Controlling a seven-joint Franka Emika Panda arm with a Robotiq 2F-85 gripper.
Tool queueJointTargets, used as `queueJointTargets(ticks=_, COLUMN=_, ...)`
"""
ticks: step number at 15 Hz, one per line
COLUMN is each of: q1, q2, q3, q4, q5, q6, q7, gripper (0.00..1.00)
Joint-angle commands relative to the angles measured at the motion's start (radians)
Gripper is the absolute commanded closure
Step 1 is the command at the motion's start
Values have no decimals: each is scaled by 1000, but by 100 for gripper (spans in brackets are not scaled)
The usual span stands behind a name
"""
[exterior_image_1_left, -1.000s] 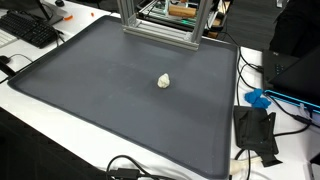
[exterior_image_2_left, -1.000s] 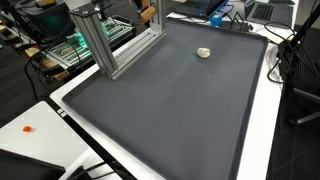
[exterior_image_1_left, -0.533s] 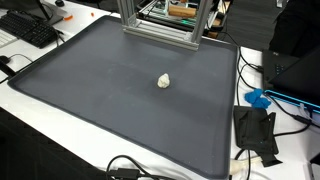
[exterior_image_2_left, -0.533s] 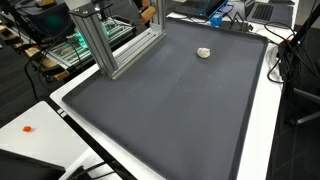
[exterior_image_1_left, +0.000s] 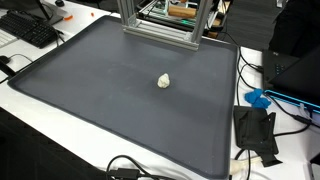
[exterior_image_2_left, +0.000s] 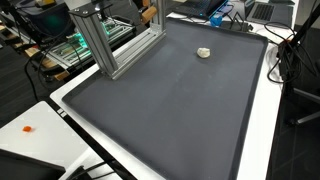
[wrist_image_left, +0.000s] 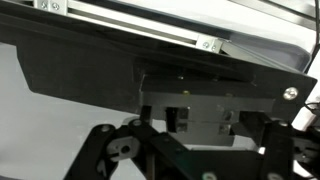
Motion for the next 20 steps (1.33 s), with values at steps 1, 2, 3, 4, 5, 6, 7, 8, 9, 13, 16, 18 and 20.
queueJointTargets(ticks=1, q1=9, q2=13, q3=0, q4=13, q5=-17, q6=-37, q7=-8, gripper=34)
queueJointTargets(ticks=2, q1=10, q2=15, q3=1, q4=18, q5=-20, q6=-43, q7=-9, gripper=46)
queueJointTargets(ticks=3, q1=10, q2=16, q3=1, q4=22, q5=-22, q6=-49, q7=-10, gripper=55)
queueJointTargets(ticks=4, q1=10, q2=19, q3=2, q4=27, q5=-27, q6=-60, q7=-11, gripper=64)
queueJointTargets(ticks=5, q1=9, q2=23, q3=2, q4=32, q5=-36, q6=-71, q7=-12, gripper=70)
queueJointTargets(ticks=6, q1=10, q2=29, q3=2, q4=34, q5=-38, q6=-77, q7=-14, gripper=71)
queueJointTargets(ticks=7, q1=11, q2=36, q3=3, q4=39, q5=-39, q6=-87, q7=-14, gripper=71)
queueJointTargets(ticks=8, q1=11, q2=40, q3=4, q4=41, q5=-40, q6=-92, q7=-13, gripper=71)
queueJointTargets(ticks=9, q1=12, q2=44, q3=3, q4=43, q5=-38, q6=-91, q7=-13, gripper=71)
queueJointTargets(ticks=13, q1=0, q2=49, q3=-2, q4=61, q5=-32, q6=-72, q7=8, gripper=71)
queueJointTargets(ticks=16, q1=-7, q2=53, q3=-6, q4=78, q5=-32, q6=-45, q7=12, gripper=71)
queueJointTargets(ticks=18, q1=-7, q2=61, q3=-7, q4=98, q5=-31, q6=-41, q7=9, gripper=71)
queueJointTargets(ticks=20, q1=-11, q2=76, q3=-4, q4=129, q5=-34, q6=-32, q7=14, gripper=71)
